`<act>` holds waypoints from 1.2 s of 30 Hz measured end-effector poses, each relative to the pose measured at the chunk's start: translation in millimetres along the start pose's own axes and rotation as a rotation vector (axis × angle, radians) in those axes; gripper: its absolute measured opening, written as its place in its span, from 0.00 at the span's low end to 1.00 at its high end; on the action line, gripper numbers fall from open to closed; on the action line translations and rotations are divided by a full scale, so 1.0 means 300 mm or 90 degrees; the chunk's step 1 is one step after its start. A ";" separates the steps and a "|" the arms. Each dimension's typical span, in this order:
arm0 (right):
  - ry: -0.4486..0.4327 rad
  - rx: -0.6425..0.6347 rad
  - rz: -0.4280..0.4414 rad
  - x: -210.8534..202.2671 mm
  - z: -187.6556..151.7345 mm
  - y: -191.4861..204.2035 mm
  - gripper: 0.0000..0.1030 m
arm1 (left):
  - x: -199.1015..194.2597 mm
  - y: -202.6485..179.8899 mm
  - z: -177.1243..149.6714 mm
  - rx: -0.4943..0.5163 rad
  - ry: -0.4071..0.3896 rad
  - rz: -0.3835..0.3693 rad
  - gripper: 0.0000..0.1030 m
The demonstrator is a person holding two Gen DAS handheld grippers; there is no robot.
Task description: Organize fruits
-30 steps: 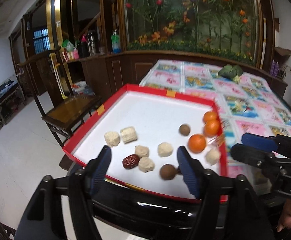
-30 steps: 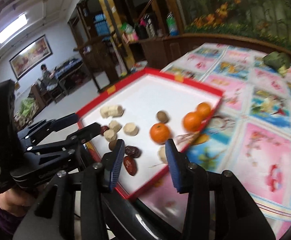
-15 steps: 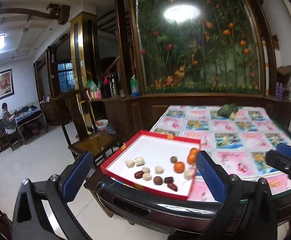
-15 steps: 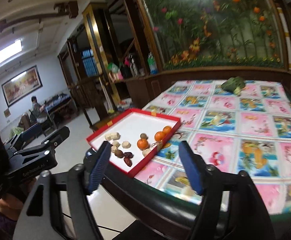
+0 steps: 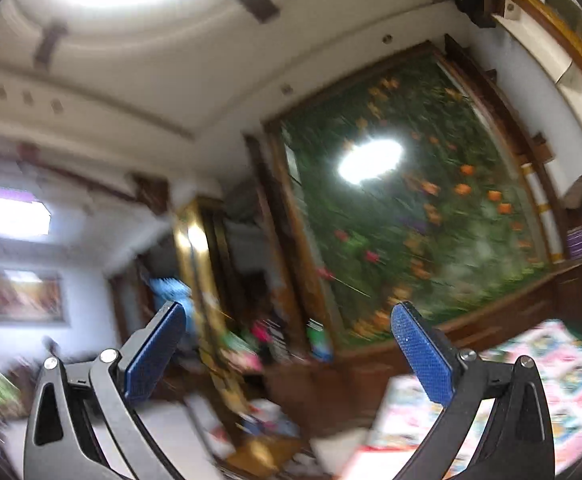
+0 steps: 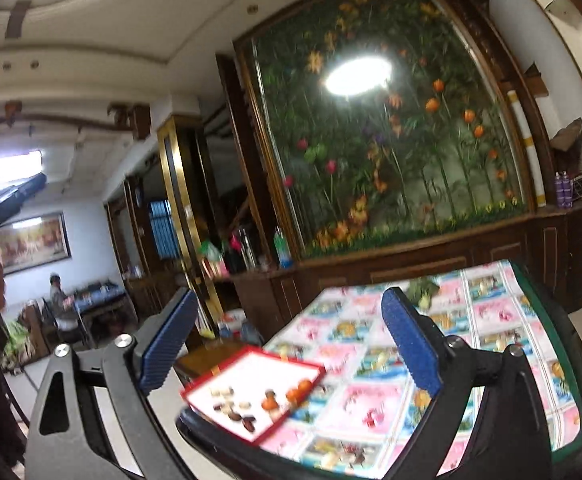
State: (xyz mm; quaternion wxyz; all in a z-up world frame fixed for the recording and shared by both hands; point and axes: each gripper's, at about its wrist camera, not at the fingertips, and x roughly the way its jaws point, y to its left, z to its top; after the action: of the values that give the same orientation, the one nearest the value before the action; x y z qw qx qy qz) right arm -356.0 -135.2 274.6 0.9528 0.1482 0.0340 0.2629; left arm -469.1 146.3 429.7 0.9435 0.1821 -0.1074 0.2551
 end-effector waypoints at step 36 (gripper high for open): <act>0.206 -0.092 -0.025 0.397 -0.536 0.229 1.00 | 0.164 -0.298 -1.080 -0.186 0.530 -0.085 1.00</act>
State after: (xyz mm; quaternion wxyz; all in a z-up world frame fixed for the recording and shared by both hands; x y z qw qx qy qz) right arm -310.4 24.4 143.4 0.9479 0.0343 0.1710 0.2667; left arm -345.3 225.4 123.3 0.9365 -0.0649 0.2588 0.2274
